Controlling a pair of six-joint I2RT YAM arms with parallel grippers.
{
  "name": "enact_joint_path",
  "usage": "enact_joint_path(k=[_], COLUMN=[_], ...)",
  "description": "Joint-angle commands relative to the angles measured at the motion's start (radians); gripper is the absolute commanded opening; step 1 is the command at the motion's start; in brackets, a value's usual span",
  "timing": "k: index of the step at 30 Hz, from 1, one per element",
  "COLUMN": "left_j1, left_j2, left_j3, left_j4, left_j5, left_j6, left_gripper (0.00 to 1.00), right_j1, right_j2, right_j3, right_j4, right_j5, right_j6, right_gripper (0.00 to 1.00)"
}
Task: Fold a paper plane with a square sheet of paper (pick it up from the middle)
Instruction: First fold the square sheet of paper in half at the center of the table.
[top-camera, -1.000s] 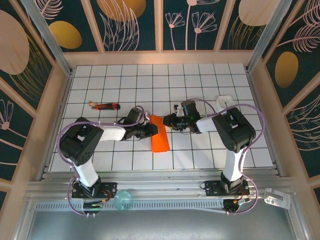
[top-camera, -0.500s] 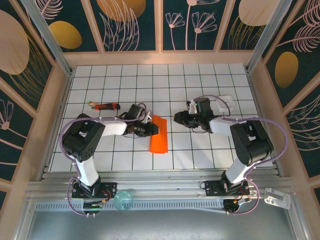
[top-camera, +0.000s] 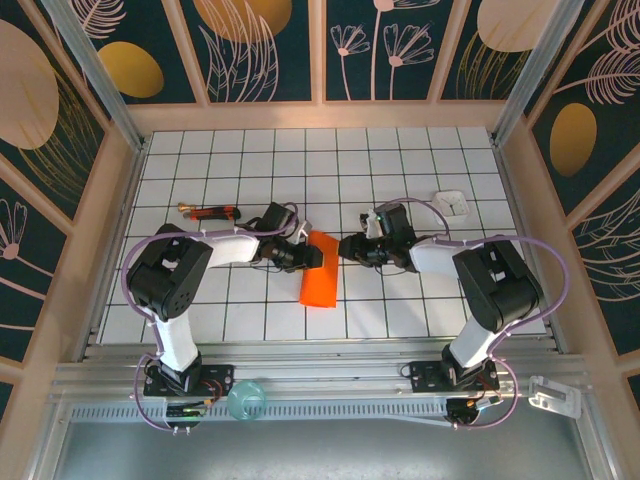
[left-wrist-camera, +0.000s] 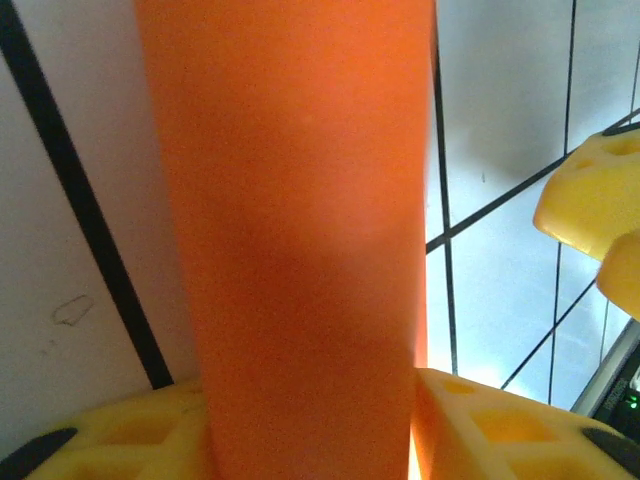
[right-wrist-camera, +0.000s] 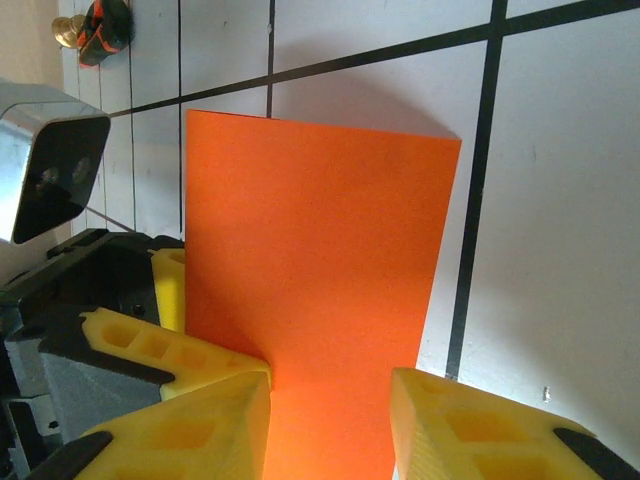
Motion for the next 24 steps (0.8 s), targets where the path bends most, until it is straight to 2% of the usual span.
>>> enact_joint_path(k=[1,9,15,24], left_j1=[-0.001,-0.001,-0.002,-0.003], left_j2=[0.075,0.055,0.027,-0.055], left_j3=[-0.038,-0.055,-0.067,-0.077], left_j4=[-0.089,-0.050,-0.033,-0.047], left_j5=[-0.157,-0.154,-0.160,-0.176], left_j6=[0.047,0.021,0.005,-0.028], left_gripper=[0.50,0.48,0.48,0.64], right_j1=[0.023,0.071,0.111,0.140], right_j2=[0.014,0.063,0.103,0.145], right_j3=[0.003,-0.020,-0.030,-0.058], right_j4=[0.040,0.100,0.116,0.212], right_j5=[0.000,0.060,0.107,0.145], right_j6=[0.035,0.146,0.181,0.261], right_gripper=[0.34,0.24,0.20,0.18])
